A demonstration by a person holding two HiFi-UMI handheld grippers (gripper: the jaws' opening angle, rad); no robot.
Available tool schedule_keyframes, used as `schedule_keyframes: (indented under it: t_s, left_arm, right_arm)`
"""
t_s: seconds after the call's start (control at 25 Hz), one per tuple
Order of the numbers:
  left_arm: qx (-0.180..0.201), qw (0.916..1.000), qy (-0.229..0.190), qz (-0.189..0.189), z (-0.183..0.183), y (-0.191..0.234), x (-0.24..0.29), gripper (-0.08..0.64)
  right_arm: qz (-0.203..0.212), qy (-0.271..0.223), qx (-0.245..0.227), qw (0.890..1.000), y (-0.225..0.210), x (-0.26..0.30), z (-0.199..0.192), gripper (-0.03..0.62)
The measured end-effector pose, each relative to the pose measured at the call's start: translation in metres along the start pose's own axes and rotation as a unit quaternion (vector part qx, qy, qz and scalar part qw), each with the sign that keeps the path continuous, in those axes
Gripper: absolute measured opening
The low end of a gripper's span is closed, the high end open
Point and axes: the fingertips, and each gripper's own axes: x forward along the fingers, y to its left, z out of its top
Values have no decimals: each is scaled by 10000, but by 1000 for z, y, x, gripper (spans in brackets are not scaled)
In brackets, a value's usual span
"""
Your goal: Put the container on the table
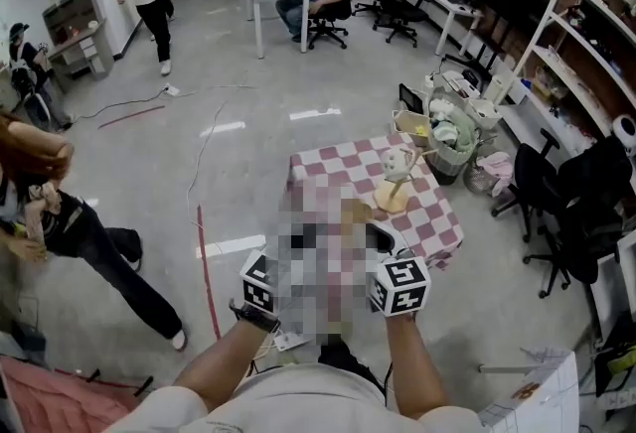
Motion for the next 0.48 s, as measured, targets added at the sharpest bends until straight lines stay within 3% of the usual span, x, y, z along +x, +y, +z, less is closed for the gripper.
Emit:
schedule_keyframes:
  t_s: [0.48]
  left_arm:
    - [218, 9993, -304, -1, 35, -16, -19, 6]
  right_arm:
    - [-9, -380, 10, 9993, 13, -25, 27, 9]
